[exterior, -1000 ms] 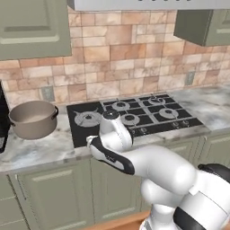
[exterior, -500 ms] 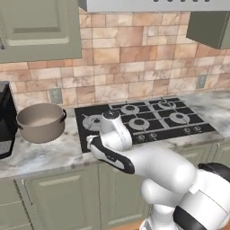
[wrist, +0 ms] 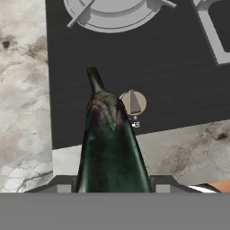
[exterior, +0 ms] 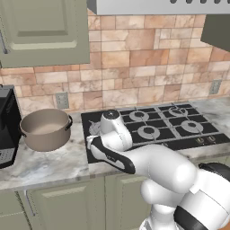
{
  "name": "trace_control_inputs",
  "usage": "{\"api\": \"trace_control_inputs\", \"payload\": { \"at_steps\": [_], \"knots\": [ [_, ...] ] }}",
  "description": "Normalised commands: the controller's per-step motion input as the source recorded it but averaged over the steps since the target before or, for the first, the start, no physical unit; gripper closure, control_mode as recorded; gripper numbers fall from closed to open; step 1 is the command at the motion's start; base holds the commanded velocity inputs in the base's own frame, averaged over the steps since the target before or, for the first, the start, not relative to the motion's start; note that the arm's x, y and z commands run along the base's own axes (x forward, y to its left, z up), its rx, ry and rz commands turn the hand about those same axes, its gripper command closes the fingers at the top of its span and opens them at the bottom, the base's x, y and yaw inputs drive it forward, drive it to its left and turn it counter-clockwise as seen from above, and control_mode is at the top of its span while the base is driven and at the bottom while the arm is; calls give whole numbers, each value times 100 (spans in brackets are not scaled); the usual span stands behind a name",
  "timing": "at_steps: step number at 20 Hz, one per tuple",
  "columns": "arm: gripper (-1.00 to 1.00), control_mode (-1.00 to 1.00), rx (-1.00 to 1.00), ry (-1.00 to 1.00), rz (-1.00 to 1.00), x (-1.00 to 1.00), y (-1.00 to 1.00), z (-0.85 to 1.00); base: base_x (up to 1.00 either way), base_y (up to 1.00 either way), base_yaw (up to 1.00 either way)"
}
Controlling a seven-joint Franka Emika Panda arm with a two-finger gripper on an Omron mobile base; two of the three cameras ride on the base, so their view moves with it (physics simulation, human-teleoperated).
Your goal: Turn on the sink faucet. Then move the eggplant from the counter to the sink. Turn off the sink. Move the vegetable from the sink to the pot next to the stove. Finally move the pot to the front right burner.
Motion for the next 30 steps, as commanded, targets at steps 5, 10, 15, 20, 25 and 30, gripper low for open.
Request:
{"api": "trace_control_inputs", "payload": {
  "at_steps": [5, 10, 15, 20, 25, 30],
  "knots": [
    [100, 100, 0, 0, 0, 0, 0, 0, 40, 13, 5],
    [100, 100, 0, 0, 0, 0, 0, 0, 41, 15, 3],
    [100, 100, 0, 0, 0, 0, 0, 0, 21, 11, 1],
    [100, 100, 0, 0, 0, 0, 0, 0, 0, 4, 0],
    [100, 100, 0, 0, 0, 0, 0, 0, -1, 34, 0],
    [100, 100, 0, 0, 0, 0, 0, 0, 0, 29, 0]
  ]
}}
